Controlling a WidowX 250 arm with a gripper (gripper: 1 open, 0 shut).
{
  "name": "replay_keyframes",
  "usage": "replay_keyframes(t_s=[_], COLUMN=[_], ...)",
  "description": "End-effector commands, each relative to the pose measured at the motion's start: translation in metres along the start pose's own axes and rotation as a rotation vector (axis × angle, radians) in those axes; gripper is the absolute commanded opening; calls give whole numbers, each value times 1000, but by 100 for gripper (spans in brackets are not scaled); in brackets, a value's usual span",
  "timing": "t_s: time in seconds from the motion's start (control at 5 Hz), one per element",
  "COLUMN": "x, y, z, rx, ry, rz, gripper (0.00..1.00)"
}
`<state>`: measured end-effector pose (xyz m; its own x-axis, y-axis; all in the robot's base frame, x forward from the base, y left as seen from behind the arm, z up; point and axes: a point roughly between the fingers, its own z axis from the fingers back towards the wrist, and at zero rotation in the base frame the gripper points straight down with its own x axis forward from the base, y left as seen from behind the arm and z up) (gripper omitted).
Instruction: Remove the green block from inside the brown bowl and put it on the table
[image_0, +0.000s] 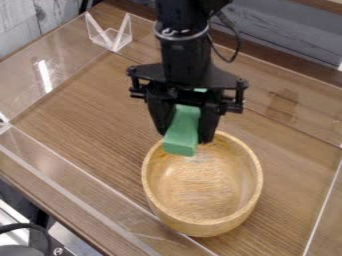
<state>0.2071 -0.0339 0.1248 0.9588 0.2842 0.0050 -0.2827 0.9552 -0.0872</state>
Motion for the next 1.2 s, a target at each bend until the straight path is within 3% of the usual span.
replay_keyframes(t_s=[0.0, 0.6, 1.0], x=[10, 13, 20], y=[-1, 18, 54], z=[20, 27, 27], rx=[-24, -15, -10], ry=[-63, -65, -75], rz=[-35, -127, -198], gripper=[0, 0, 0])
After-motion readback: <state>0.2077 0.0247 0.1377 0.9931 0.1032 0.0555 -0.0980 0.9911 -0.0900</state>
